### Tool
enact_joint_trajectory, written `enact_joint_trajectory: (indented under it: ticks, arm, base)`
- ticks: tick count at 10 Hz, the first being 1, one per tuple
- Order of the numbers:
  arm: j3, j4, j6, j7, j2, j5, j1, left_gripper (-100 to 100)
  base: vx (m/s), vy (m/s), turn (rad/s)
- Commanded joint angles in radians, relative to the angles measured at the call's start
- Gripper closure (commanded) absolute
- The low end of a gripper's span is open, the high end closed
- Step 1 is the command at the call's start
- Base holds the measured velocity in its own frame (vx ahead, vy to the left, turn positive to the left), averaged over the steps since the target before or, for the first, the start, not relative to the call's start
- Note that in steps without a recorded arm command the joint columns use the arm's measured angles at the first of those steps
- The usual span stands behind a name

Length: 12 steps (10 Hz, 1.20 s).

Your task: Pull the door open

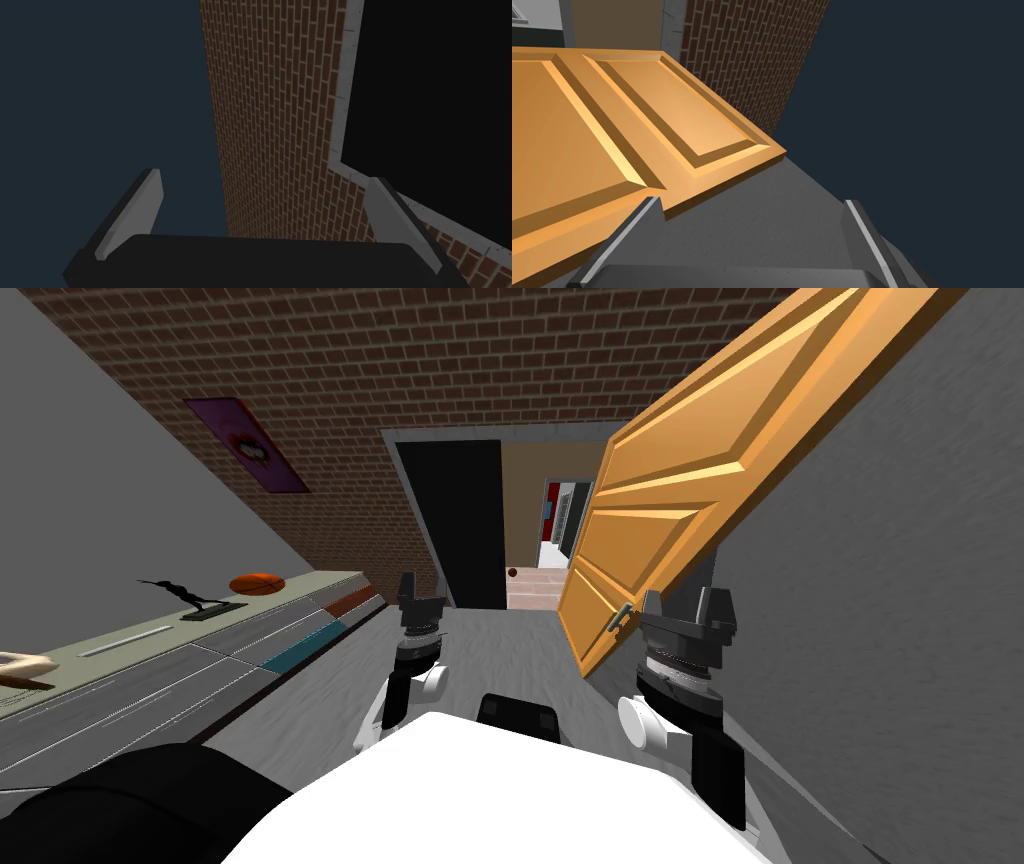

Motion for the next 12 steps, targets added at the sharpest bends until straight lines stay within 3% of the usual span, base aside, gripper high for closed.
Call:
enact_joint_trajectory:
  ticks: [1, 2, 12]
  arm:
    - [0.000, 0.029, -0.004, 0.020, 0.009, 0.012, -0.011, -100]
    - [0.000, 0.029, -0.004, 0.020, 0.009, 0.012, -0.011, -100]
    - [-0.001, 0.215, -0.029, 0.150, 0.051, 0.091, -0.083, -100]
  base:
    - [0.045, 0.001, -0.049]
    - [0.067, 0.009, -0.029]
    - [0.080, 0.020, -0.041]
